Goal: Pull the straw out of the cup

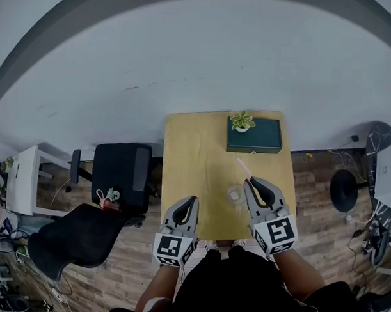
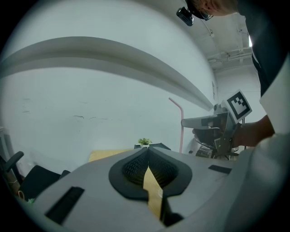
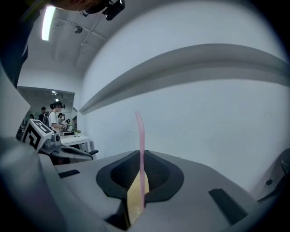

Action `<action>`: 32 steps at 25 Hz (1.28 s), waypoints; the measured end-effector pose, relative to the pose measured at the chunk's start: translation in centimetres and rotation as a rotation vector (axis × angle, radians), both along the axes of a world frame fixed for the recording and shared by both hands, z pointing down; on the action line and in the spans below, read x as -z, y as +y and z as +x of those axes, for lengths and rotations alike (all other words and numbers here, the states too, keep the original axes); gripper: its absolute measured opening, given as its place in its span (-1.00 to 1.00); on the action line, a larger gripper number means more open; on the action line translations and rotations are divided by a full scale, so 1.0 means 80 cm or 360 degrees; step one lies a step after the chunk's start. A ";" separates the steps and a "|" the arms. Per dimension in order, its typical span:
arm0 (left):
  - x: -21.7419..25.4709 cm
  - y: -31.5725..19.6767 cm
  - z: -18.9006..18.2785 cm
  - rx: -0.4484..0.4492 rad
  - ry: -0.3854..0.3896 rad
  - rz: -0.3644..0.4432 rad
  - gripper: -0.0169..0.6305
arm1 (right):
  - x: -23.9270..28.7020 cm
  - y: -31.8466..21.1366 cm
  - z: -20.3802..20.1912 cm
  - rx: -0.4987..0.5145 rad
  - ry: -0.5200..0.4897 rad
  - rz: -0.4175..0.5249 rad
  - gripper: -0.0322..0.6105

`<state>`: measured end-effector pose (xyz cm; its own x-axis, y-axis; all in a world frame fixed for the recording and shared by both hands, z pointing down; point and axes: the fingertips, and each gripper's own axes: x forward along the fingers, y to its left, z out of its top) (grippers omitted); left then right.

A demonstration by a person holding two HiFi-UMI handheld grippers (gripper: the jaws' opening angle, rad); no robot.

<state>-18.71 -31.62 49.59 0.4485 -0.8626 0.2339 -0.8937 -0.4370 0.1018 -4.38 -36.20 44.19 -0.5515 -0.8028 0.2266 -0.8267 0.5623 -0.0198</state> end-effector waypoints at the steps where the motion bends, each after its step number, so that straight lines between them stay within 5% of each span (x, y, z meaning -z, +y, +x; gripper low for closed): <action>1: 0.002 0.000 0.000 -0.0001 -0.0007 0.0008 -0.89 | 0.007 0.003 0.000 0.0002 -0.0011 0.0028 -0.75; 16: 0.038 0.002 0.001 -0.0058 -0.0047 0.0121 -0.89 | 0.111 0.028 -0.002 -0.0004 -0.0165 0.0338 -0.75; 32: 0.035 0.016 0.020 -0.0097 -0.0003 0.0055 -0.89 | 0.108 0.022 0.014 -0.0064 -0.0102 0.0336 -0.76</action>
